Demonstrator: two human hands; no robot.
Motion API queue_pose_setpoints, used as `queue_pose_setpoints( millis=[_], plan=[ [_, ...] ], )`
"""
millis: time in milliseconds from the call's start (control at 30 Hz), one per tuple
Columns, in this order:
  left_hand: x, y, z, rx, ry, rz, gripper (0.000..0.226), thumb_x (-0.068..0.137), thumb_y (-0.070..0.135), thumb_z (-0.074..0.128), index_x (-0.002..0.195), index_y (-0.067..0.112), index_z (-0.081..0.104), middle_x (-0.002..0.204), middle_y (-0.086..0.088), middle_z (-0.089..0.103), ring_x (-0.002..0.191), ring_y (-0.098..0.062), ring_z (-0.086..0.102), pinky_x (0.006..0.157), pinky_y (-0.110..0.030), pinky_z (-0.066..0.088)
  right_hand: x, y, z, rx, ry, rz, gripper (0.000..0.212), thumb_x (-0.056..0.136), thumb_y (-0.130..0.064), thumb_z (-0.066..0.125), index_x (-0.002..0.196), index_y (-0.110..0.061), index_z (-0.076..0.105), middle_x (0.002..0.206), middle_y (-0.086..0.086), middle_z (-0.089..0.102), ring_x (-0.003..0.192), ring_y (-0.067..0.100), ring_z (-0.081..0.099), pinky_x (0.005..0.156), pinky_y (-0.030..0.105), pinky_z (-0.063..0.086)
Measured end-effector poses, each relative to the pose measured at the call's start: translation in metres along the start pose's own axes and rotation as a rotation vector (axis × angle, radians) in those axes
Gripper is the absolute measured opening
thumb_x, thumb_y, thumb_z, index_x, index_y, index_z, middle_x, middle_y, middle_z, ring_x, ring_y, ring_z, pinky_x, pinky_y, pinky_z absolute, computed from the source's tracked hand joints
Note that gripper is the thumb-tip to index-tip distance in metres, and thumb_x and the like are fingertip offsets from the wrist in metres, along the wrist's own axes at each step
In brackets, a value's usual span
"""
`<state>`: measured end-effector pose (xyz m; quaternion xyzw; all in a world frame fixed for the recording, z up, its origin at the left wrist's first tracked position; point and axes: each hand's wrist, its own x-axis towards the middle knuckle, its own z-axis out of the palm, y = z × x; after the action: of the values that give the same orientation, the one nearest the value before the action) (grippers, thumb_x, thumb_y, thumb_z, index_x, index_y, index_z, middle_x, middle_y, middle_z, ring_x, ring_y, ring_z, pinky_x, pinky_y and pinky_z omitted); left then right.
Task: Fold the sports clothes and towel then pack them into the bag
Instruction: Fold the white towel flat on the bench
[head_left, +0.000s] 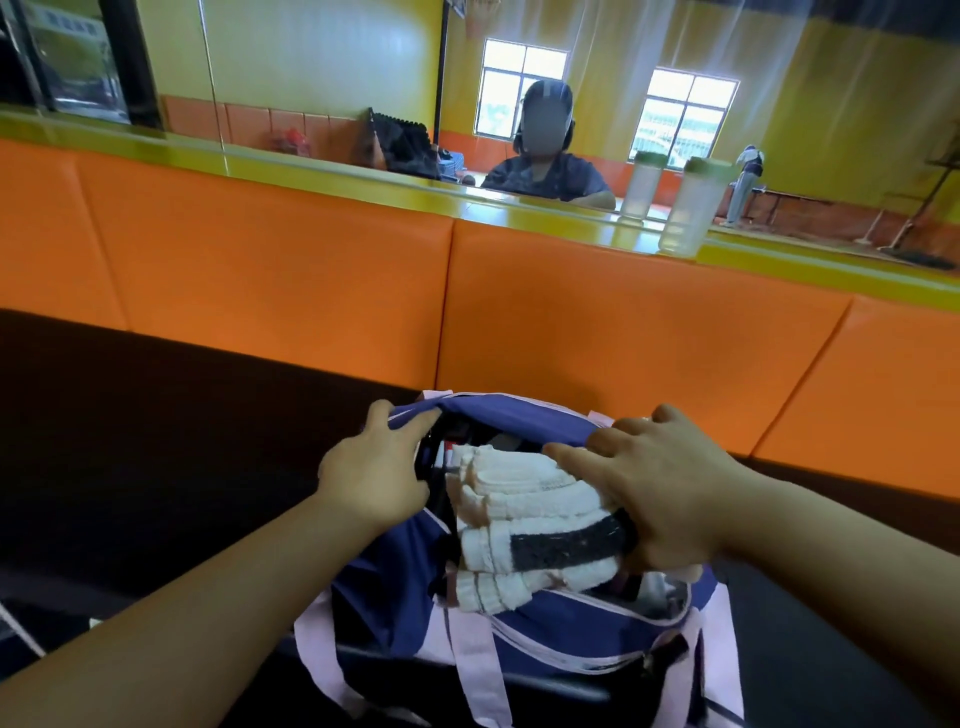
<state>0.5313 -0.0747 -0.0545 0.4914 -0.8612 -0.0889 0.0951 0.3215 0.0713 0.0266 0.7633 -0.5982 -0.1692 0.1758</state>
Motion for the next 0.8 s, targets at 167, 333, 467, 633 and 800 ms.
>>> queue_pose_setpoints(
  millis=[167,333,467,633,800],
  plan=[
    [-0.005,-0.002,-0.018,-0.043,-0.106,0.116,0.087,0.074,0.015,0.060,0.145,0.042,0.016,0.143,0.013,0.021,0.086,-0.023,0.058,0.063,-0.031,0.049,0.023,0.003,-0.006,-0.053,-0.029,0.045,0.089,0.064,-0.062,0.061,0.136,-0.032,0.018,0.109,0.002,0.055,0.096,0.027,0.054,0.079,0.038,0.037],
    [-0.011,0.004,-0.032,-0.026,-0.113,0.189,0.095,0.073,0.012,0.060,0.147,0.039,0.007,0.145,0.015,0.020,0.087,-0.022,0.058,0.066,-0.034,0.051,0.046,0.002,-0.010,-0.011,-0.042,0.250,0.107,0.057,-0.065,0.066,0.139,-0.019,0.014,0.099,0.002,0.060,0.089,0.027,0.060,0.070,0.038,0.037],
    [-0.005,0.005,-0.042,-0.093,-0.088,0.193,0.100,0.072,0.010,0.061,0.150,0.030,0.001,0.151,0.013,0.018,0.115,-0.025,0.052,0.088,-0.036,0.048,0.063,-0.015,-0.015,0.078,-0.138,0.295,0.112,0.058,-0.060,0.072,0.136,-0.011,0.009,0.095,0.000,0.062,0.085,0.028,0.061,0.069,0.036,0.042],
    [-0.003,-0.013,-0.048,-0.218,-0.020,0.174,0.071,0.071,0.012,0.063,0.133,0.033,0.035,0.134,0.010,0.040,0.109,-0.021,0.054,0.083,-0.035,0.046,0.076,-0.035,-0.015,0.087,-0.158,0.202,0.092,0.059,-0.058,0.073,0.121,-0.014,0.020,0.082,-0.001,0.052,0.075,0.028,0.054,0.074,0.042,0.040],
    [-0.006,-0.024,-0.051,-0.188,0.097,0.203,0.030,0.071,0.009,0.056,0.076,0.027,0.032,0.088,0.005,0.037,0.064,-0.025,0.043,0.053,-0.034,0.027,0.091,-0.058,-0.008,0.029,-0.207,0.049,0.080,0.060,-0.047,0.077,0.121,-0.022,0.031,0.095,0.007,0.060,0.085,0.032,0.058,0.078,0.051,0.035]
  ],
)
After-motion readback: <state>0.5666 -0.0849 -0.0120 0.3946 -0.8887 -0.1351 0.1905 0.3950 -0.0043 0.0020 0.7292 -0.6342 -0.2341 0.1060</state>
